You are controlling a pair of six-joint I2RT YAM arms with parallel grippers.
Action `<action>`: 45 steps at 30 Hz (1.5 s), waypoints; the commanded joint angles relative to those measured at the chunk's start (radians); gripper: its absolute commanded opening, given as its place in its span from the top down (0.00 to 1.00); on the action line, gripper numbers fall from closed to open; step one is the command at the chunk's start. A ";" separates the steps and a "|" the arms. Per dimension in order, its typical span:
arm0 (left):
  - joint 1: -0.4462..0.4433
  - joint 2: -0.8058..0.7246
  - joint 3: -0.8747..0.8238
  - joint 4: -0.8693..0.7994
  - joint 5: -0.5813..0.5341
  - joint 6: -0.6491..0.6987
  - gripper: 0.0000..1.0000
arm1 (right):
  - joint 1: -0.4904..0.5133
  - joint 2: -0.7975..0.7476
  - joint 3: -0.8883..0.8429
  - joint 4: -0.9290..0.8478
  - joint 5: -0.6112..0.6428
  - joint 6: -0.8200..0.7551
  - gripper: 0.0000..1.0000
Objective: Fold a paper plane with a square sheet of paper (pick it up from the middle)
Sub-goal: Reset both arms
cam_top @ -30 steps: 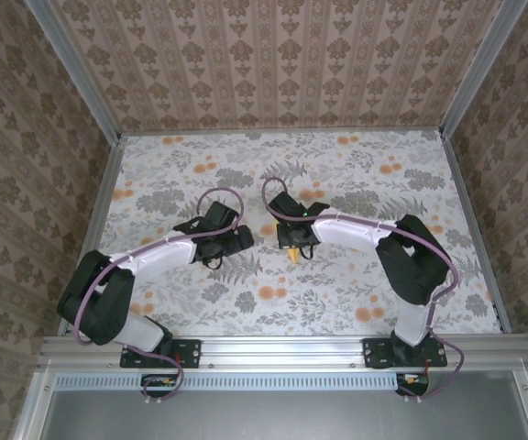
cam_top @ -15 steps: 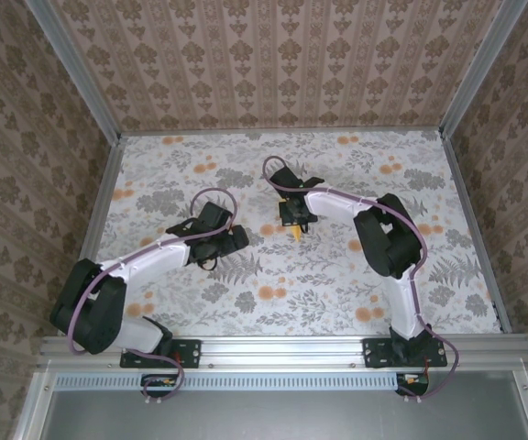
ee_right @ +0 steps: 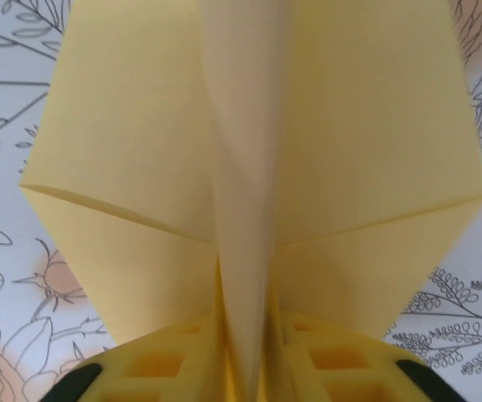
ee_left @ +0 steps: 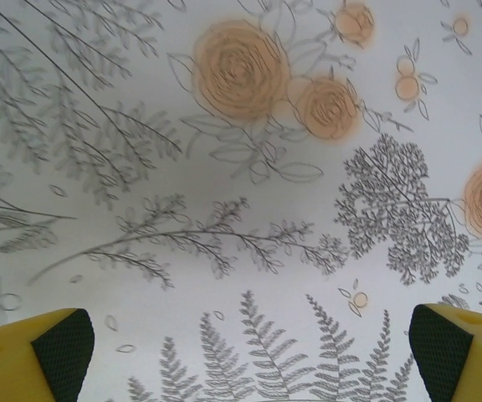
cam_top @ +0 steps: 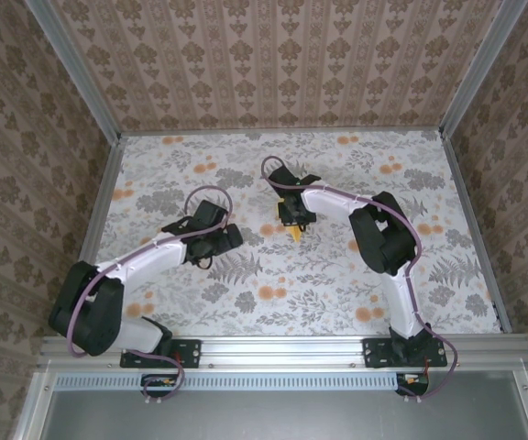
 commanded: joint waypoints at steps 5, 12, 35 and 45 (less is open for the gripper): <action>0.076 -0.044 0.172 -0.119 -0.148 0.184 0.00 | -0.010 -0.199 0.040 -0.090 -0.006 0.041 0.52; 0.216 -0.137 0.183 -0.052 -0.216 0.335 0.00 | -0.065 -0.469 -0.082 -0.017 0.076 0.002 0.28; 0.505 -0.323 -0.434 0.772 -0.297 0.786 0.00 | -0.466 -0.833 -1.048 0.945 0.419 -0.325 0.00; 0.601 -0.089 -0.473 1.201 0.036 0.860 0.00 | -0.518 -0.764 -1.115 1.275 0.179 -0.470 0.00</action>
